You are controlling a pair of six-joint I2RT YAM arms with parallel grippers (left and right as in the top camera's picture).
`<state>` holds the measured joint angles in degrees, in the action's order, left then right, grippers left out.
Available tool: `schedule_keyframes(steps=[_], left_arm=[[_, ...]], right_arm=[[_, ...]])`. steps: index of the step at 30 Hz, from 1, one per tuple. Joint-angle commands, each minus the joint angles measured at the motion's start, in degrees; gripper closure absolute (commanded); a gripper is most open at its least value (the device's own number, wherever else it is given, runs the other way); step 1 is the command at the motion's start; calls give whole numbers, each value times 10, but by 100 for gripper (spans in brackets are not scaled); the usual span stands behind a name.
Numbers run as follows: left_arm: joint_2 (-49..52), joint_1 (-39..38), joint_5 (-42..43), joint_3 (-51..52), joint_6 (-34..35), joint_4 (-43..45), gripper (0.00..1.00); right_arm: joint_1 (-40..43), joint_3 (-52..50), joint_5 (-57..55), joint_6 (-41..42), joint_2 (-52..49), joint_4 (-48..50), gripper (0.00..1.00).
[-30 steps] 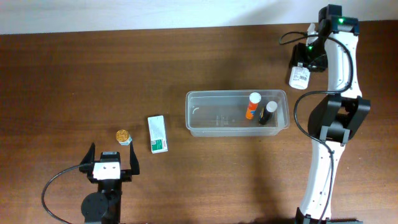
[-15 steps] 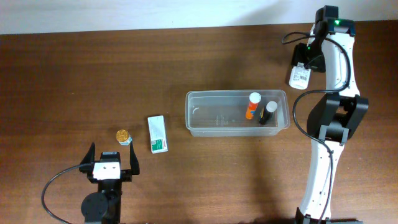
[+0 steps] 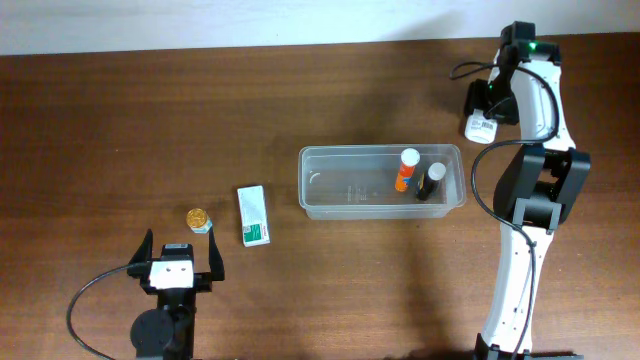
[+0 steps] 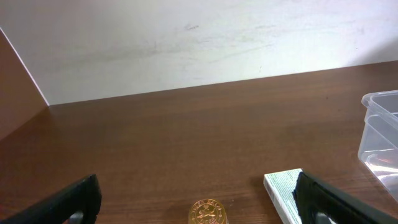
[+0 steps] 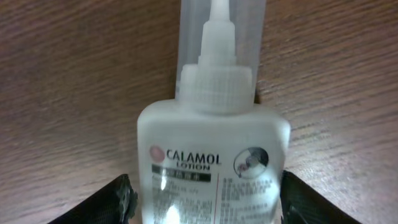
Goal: Pack container
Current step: 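Lift the white lotion bottle upright with the right gripper, then carry the lotion bottle over the container with the right gripper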
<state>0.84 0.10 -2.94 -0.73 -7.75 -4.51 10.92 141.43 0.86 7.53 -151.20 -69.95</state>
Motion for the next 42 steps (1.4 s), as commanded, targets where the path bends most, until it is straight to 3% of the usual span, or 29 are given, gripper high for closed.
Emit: schedule_keyframes(steps=[1,4,14,32,42], left_arm=[[-4,2,6,2,-7,-1,1],[-4,2,6,2,-7,-1,1],[-4,2,6,2,-7,-1,1],[-4,2,6,2,-7,-1,1],[-4,2,6,2,-7,-1,1]], right_arm=[[-3,-17,-10,3,-11,8,32],[-3,-21,-12,3,-11,14,33],[5,-21,-16,3,-11,17,65],[11,73,-8,3,51,-75,65],[10,119,85,-1,144,-169,65]])
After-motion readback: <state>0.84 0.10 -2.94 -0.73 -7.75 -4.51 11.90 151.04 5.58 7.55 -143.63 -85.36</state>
